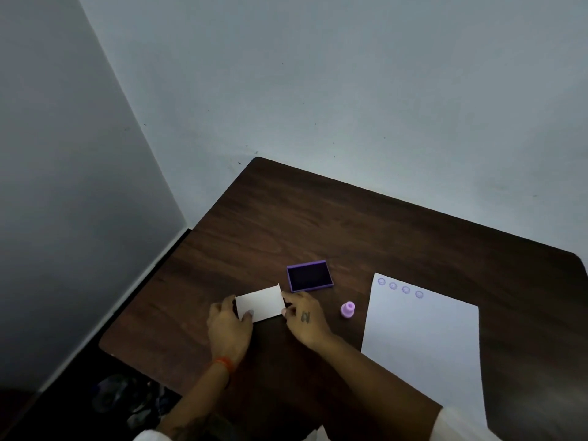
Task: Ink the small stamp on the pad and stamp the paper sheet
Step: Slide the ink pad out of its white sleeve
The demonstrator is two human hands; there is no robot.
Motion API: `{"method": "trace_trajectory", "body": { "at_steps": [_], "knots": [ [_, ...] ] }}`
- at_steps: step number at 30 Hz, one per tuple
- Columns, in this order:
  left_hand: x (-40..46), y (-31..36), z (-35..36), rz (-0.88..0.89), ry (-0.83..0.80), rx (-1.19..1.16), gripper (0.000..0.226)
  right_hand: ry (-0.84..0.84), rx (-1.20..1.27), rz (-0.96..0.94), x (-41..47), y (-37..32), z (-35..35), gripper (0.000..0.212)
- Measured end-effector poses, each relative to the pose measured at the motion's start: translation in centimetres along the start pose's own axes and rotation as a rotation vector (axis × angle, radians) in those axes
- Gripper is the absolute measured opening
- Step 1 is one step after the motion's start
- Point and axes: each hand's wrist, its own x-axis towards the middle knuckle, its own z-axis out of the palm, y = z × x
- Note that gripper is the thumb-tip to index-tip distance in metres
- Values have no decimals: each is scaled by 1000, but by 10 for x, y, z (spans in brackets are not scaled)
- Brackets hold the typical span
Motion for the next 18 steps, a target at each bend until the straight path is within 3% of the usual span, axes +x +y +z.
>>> {"method": "trace_trajectory", "body": {
  "at_steps": [4,10,13,18],
  "knots": [
    [-3,20,7,157,36,47,61,96,83,-46,-2,-2,-13,45],
    [-16,57,36,526,-163,-37,70,422,141,-12,-16,16,-55,45],
    [-20,66,57,574,-307,34,75,498,123,75,-27,39,-66,47],
    [-22,74,88,571,-477,79,68,468,191,258,-40,66,-64,46]
  ]
}}
